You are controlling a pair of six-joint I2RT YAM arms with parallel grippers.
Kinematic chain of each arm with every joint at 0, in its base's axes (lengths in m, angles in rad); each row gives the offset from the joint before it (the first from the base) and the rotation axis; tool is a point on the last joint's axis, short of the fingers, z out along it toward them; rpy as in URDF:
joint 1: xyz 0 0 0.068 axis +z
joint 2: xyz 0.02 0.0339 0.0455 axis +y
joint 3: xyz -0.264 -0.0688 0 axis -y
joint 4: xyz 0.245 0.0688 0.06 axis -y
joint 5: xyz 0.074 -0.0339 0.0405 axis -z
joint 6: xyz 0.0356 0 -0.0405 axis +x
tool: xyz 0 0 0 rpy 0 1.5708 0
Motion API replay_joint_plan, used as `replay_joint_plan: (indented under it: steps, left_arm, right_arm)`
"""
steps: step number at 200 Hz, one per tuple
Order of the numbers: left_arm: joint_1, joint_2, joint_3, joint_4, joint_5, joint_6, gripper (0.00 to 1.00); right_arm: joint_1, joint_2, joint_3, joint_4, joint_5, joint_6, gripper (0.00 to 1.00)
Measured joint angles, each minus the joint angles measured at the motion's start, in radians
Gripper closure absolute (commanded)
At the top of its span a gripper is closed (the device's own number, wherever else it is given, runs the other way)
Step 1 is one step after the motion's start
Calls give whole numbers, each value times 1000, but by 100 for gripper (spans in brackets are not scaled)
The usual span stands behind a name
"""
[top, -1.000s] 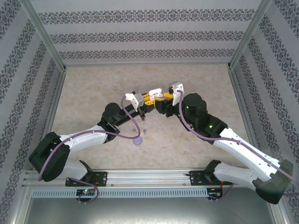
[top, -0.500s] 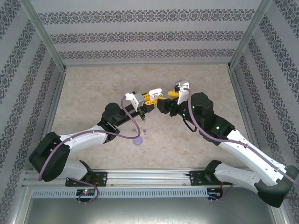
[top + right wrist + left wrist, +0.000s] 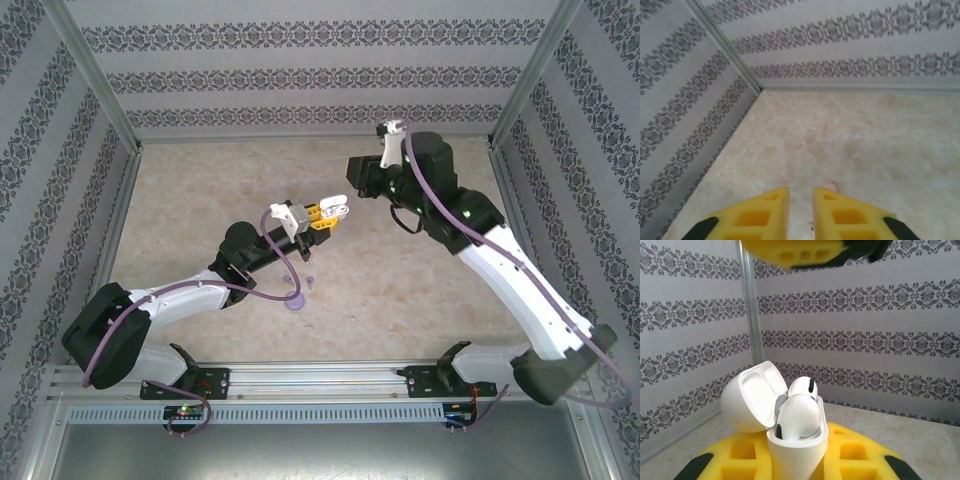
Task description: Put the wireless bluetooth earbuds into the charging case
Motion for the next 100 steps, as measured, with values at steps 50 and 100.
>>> replay_joint_plan:
  steps: [50,100]
  left_arm:
    - [0,0,0,-37,38,22,100]
    - [0,0,0,-53,45,37,100]
  right_arm:
    - [-38,220,129,-145,-138,18,97]
    - [3,234,113,-228,-201,0,100]
